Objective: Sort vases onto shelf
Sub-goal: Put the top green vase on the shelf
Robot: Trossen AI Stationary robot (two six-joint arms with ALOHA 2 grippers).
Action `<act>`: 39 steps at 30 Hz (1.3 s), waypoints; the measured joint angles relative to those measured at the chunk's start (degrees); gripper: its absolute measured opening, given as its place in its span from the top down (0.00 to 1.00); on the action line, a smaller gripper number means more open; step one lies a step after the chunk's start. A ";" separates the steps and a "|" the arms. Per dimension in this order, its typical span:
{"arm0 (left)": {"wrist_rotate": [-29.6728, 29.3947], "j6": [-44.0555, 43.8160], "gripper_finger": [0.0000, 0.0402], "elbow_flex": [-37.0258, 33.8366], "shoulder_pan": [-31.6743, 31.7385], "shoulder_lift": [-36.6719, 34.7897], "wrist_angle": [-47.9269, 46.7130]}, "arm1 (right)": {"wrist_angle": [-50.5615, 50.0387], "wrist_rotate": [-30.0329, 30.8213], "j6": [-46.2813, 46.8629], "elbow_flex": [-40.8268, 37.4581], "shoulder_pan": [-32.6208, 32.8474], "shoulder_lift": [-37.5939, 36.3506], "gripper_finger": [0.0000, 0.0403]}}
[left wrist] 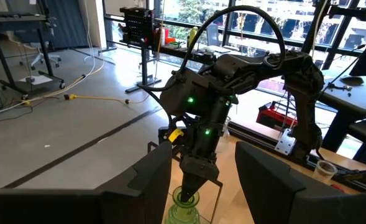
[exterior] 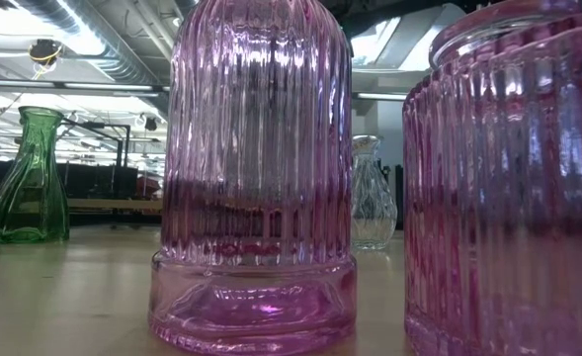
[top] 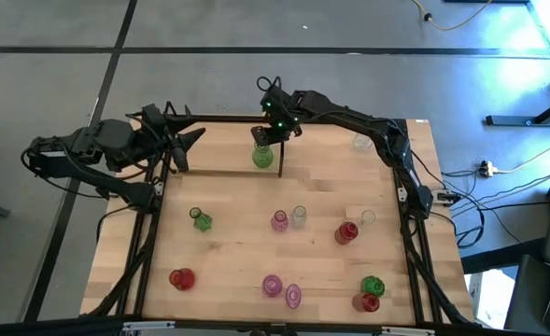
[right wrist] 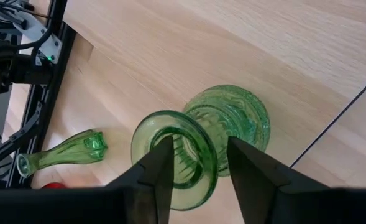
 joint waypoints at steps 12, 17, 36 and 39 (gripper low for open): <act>0.00 0.02 0.57 0.01 0.00 0.00 0.00 | -3.99 2.18 -1.99 5.21 -0.76 -0.92 0.66; 1.38 -0.07 0.57 -0.45 0.05 0.14 -0.22 | -7.71 2.12 -3.69 9.70 -0.84 -0.96 0.66; 30.06 -1.87 0.61 -31.56 12.59 3.06 22.53 | -9.28 10.80 -14.23 10.38 -1.42 -25.99 0.66; 35.74 -0.66 0.72 -34.46 17.44 3.10 25.89 | -9.31 11.13 -14.25 10.38 -1.42 -29.90 0.66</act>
